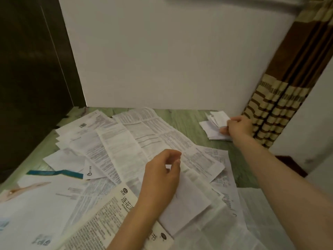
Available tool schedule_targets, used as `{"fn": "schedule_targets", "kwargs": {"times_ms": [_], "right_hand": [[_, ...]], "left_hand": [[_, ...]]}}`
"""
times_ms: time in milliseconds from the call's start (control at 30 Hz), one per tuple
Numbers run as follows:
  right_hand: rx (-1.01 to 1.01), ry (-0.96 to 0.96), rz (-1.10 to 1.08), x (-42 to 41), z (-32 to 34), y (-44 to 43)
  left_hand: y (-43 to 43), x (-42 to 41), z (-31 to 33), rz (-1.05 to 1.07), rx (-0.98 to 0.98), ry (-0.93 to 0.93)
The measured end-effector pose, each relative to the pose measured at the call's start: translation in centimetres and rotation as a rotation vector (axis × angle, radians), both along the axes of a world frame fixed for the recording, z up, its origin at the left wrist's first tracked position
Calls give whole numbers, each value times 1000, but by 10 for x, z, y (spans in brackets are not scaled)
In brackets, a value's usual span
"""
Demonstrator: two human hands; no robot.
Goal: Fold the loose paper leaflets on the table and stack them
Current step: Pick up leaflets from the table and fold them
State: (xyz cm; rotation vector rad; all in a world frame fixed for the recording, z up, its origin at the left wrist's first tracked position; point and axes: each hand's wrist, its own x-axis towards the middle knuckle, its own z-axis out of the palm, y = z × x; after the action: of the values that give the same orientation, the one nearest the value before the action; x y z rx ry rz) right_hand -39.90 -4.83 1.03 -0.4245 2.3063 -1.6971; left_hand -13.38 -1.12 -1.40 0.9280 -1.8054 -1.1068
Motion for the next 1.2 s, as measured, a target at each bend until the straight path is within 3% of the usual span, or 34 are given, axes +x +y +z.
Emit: {"fn": "schedule_targets", "kwargs": {"times_ms": [133, 267, 400, 534, 634, 900, 1000, 1200], "right_hand": [[487, 467, 38, -8, -39, -3], [489, 743, 31, -4, -55, -10], [470, 702, 338, 6, -51, -9], [668, 820, 505, 12, -44, -12], [849, 874, 557, 6, -52, -18], [968, 746, 682, -2, -48, -36], [912, 707, 684, -1, -45, -34], [514, 552, 656, 13, -29, -16]], "left_hand": [[1, -1, 3, -20, -15, 22], [1, -1, 5, -28, -3, 14], [1, -1, 5, -39, 22, 1], [4, 1, 3, -39, 77, -29], [6, 3, 2, -30, 123, -28], [11, 2, 8, -21, 143, 110], [6, 0, 12, 1, 151, 203], [-1, 7, 17, 31, 148, 256]]}}
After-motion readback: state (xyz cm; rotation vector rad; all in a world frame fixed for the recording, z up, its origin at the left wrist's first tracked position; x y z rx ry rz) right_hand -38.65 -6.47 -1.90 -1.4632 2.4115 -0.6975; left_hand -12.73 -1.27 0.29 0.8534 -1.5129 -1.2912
